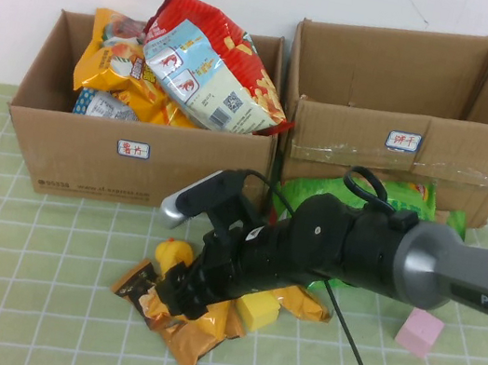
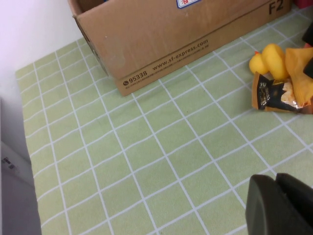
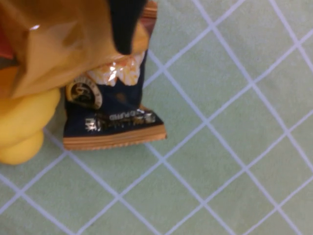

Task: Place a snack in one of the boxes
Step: Pick up the biscuit

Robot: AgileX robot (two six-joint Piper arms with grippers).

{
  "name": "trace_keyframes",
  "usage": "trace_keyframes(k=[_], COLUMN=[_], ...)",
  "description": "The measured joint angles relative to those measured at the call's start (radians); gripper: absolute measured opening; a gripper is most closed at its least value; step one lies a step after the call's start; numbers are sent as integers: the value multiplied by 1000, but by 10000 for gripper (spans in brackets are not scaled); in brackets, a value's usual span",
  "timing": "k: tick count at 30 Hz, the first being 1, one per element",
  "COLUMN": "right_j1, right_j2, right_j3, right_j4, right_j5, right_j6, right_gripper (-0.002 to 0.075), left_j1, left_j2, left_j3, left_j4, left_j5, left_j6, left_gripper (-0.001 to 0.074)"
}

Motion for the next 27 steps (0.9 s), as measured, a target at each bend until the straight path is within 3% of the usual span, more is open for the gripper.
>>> trace_keyframes(k=[7, 11, 15, 22, 27], right_j1=[0, 2, 4, 4, 6], right_j2=[0, -23, -79, -157, -152], right_j3=[-4, -4, -2, -2, -2], right_j4=[-29, -115, -195, -214, -214], right_j5=[35, 53, 65, 99, 144], right_j6=[0, 1, 1, 1, 31], right_gripper=[204, 143, 176, 454, 503], left_j1=[0, 0, 0, 0, 0], left_j2=[0, 0, 0, 0, 0], left_j3=[0, 0, 0, 0, 0], left_j4=[0, 0, 0, 0, 0], left_j5=[-4, -4, -6, -6, -6], left_j6=[0, 0, 0, 2, 4], left_gripper=[-1, -1, -1, -1, -1])
